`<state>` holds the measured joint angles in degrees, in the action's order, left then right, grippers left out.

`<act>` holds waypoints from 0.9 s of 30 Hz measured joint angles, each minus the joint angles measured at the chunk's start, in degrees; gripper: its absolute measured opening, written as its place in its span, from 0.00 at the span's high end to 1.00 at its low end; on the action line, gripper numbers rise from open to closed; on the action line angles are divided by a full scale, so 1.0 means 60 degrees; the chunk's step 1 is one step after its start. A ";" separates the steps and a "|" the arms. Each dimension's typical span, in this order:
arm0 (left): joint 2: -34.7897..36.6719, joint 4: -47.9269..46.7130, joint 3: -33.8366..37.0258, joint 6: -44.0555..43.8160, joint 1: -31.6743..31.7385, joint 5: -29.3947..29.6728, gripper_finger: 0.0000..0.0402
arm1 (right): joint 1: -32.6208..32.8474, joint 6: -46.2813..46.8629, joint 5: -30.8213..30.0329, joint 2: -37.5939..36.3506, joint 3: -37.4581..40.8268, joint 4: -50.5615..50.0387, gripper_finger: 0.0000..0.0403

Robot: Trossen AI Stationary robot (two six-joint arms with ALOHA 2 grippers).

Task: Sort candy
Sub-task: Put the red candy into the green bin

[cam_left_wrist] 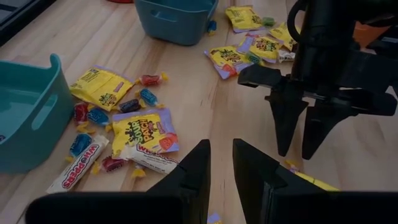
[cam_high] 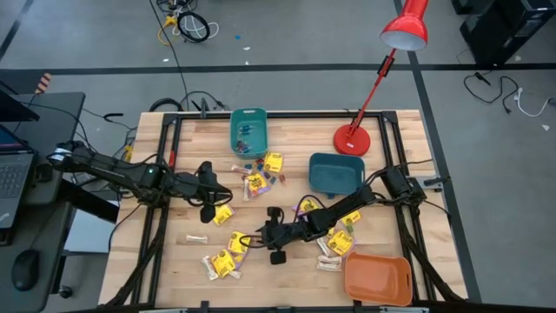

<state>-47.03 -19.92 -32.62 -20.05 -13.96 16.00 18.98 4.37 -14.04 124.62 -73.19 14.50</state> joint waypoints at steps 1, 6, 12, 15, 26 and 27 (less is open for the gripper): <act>0.0000 0.0000 0.0000 -0.0007 0.0000 0.0005 0.83 | 0.0000 -0.0078 0.0002 0.0000 0.0000 0.0002 0.66; 0.0000 -0.0004 0.0000 -0.0026 0.0000 0.0009 0.83 | 0.0022 0.0274 -0.0075 0.0000 0.0000 0.0353 0.66; 0.0000 -0.0004 0.0000 -0.0027 0.0000 0.0009 0.83 | 0.0004 0.1684 -0.0124 0.0000 0.0000 0.0375 0.66; 0.0000 -0.0006 0.0000 -0.0027 0.0000 0.0009 0.83 | 0.0011 0.2220 -0.0125 0.0000 0.0000 0.0347 0.66; -0.0004 -0.0029 -0.0004 0.0002 0.0000 0.0009 0.83 | 0.0244 0.0891 -0.0521 0.0452 -0.0011 0.0729 0.66; -0.0004 -0.0054 -0.0004 0.0006 0.0000 0.0009 0.83 | 0.0248 0.0956 -0.0681 0.0499 0.0018 0.0609 0.66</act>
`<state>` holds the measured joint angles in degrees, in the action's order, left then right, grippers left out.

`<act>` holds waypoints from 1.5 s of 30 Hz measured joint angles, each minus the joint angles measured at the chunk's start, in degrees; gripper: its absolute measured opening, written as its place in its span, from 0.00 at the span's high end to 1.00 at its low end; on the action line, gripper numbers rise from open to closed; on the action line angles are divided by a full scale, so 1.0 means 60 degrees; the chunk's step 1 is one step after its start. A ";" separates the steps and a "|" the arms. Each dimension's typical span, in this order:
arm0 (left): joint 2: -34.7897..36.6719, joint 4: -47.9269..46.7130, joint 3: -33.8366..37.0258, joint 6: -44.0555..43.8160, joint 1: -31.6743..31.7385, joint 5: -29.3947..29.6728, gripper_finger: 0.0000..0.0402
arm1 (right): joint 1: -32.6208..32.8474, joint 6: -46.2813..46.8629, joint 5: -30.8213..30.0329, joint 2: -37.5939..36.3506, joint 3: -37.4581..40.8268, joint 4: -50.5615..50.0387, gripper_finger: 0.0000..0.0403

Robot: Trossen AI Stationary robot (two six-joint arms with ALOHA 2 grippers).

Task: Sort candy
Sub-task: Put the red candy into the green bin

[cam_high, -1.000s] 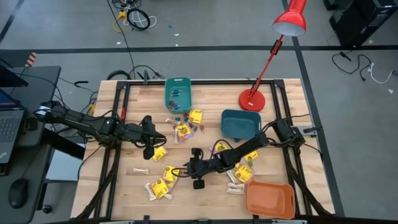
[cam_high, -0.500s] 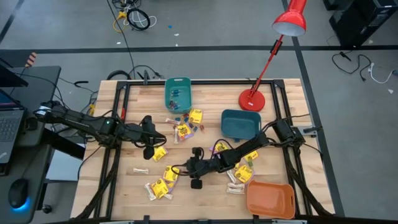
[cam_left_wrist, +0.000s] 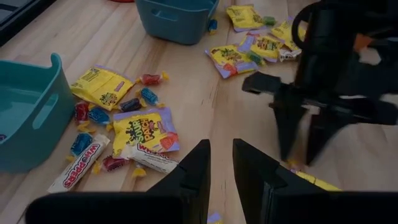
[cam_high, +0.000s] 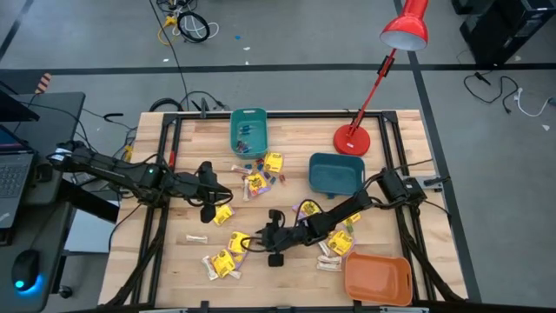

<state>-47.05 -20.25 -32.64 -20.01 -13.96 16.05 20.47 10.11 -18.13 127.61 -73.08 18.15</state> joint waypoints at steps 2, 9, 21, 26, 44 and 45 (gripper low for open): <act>0.0001 0.0026 -0.0003 0.0007 -0.0004 0.0000 0.83 | 0.0004 0.0108 -0.0185 0.0126 -0.0010 0.0196 0.66; 0.0000 -0.0051 -0.0004 0.0018 -0.0015 0.0000 0.83 | 0.0011 0.0068 -0.0230 0.0128 -0.0014 0.0000 0.66; 0.0000 -0.0044 -0.0004 0.0033 -0.0015 0.0000 0.83 | -0.0215 0.0038 0.0587 0.0113 -0.0029 -0.0179 0.87; 0.0000 -0.0044 -0.0004 0.0034 -0.0015 0.0000 0.83 | -0.0311 -0.0200 0.0916 0.0102 -0.0029 -0.0201 0.99; 0.0000 -0.0112 -0.0004 0.0069 -0.0015 0.0000 0.83 | -0.0310 -0.0618 0.0651 -0.2022 0.0000 -0.2872 1.00; -0.0002 -0.0128 -0.0004 0.0069 -0.0015 0.0000 0.83 | -0.0332 -0.0716 0.0500 -0.2255 0.0000 -0.3084 1.00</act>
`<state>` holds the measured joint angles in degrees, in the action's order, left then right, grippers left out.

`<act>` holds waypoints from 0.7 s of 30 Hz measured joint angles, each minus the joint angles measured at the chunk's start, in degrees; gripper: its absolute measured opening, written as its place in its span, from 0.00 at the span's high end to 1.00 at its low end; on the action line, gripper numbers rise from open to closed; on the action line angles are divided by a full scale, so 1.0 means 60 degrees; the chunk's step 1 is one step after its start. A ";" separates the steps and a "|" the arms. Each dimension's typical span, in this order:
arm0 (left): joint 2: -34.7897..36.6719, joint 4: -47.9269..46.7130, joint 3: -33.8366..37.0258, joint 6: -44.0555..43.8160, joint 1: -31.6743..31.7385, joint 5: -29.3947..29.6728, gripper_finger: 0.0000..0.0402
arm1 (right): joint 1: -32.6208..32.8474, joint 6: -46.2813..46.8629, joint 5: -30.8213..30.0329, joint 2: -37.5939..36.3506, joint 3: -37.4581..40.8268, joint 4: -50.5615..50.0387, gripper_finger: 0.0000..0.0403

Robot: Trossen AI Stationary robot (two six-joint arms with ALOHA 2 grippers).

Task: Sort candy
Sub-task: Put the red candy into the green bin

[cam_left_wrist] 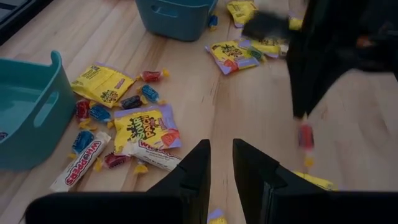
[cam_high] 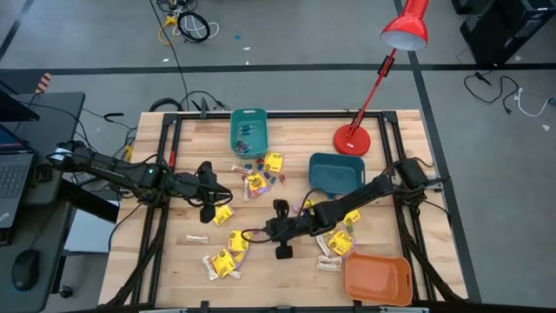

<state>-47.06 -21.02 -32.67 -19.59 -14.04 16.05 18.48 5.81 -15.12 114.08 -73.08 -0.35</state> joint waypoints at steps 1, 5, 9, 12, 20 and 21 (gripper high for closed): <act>0.0002 -0.0012 0.0000 0.0000 0.0000 0.0000 0.83 | -0.0036 -0.0113 -0.0145 -0.0237 -0.0004 -0.0224 1.00; -0.0002 -0.0013 0.0000 0.0007 0.0000 0.0000 0.83 | -0.0370 -0.0638 -0.0603 -0.1166 -0.0004 -0.1096 1.00; -0.0002 0.0103 0.0000 0.0210 0.0000 0.0124 0.83 | -0.1094 -0.1442 -0.1098 -0.1980 -0.0014 -0.1211 1.00; -0.0002 0.0180 0.0000 0.0256 0.0000 0.0454 0.83 | -0.1956 -0.1695 -0.0890 -0.2319 -0.0018 -0.1128 1.00; 0.0002 0.0368 0.0004 0.0215 0.0000 0.1487 0.83 | -0.4564 -0.2057 0.1333 -0.2447 -0.0018 -0.1148 1.00; 0.0002 0.0393 0.0004 0.0212 0.0000 0.1648 0.83 | -0.4855 -0.2169 0.1496 -0.2447 -0.0018 -0.1090 1.00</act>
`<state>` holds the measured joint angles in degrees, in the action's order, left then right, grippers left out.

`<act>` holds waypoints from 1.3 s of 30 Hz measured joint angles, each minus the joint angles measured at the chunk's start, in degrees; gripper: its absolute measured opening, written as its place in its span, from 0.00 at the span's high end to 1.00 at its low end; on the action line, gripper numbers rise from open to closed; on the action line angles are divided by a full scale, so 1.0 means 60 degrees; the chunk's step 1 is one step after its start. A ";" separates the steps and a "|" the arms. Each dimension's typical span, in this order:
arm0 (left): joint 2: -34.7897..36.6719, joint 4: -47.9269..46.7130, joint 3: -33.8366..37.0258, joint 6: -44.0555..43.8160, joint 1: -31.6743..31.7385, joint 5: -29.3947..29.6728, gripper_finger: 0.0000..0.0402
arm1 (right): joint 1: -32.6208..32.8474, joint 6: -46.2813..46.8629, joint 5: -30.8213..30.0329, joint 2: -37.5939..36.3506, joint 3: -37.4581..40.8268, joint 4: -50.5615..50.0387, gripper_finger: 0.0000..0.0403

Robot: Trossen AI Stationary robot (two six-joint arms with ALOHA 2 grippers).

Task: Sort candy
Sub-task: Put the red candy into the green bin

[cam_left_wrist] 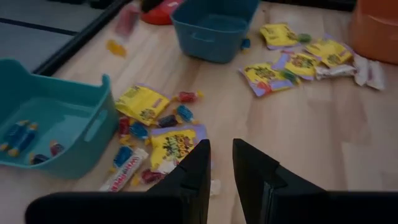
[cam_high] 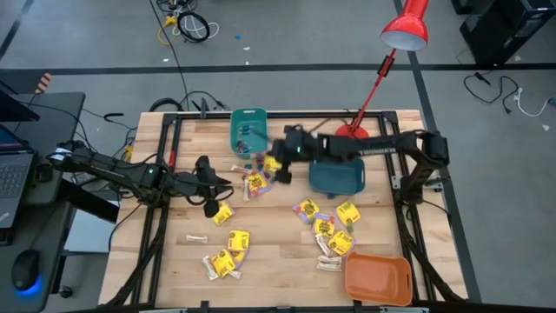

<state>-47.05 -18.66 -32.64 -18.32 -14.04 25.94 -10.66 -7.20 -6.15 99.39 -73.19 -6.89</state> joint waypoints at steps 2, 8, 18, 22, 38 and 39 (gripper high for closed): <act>0.0000 0.0065 -0.0003 -0.0002 0.0000 0.0294 0.83 | -0.0591 -0.0092 0.0518 0.0001 0.0000 0.0233 1.00; -0.0047 0.0676 0.0000 0.0293 0.0000 0.0681 0.83 | -0.1939 0.0219 0.2520 0.0518 0.0000 0.1350 1.00; -0.0317 0.1553 0.0000 0.0233 0.0024 0.1203 0.83 | -0.2461 0.0241 0.2896 0.1080 -0.0337 0.1420 1.00; -0.0411 0.1697 0.0000 0.0269 0.0028 0.1206 0.83 | -0.2435 0.0242 0.2662 0.1082 -0.0337 0.1396 1.00; -0.0419 0.2788 0.0000 0.3290 0.1499 0.4982 0.83 | -0.2335 0.0040 0.2028 0.2443 -0.0447 0.1973 1.00; -0.0419 0.2791 0.0000 0.3399 0.1683 0.4982 0.83 | -0.2335 0.0097 0.2031 0.2560 -0.0530 0.1970 1.00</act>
<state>-49.56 -1.91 -32.64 2.07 -3.95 55.83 -24.67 -6.62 6.04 114.75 -76.37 4.93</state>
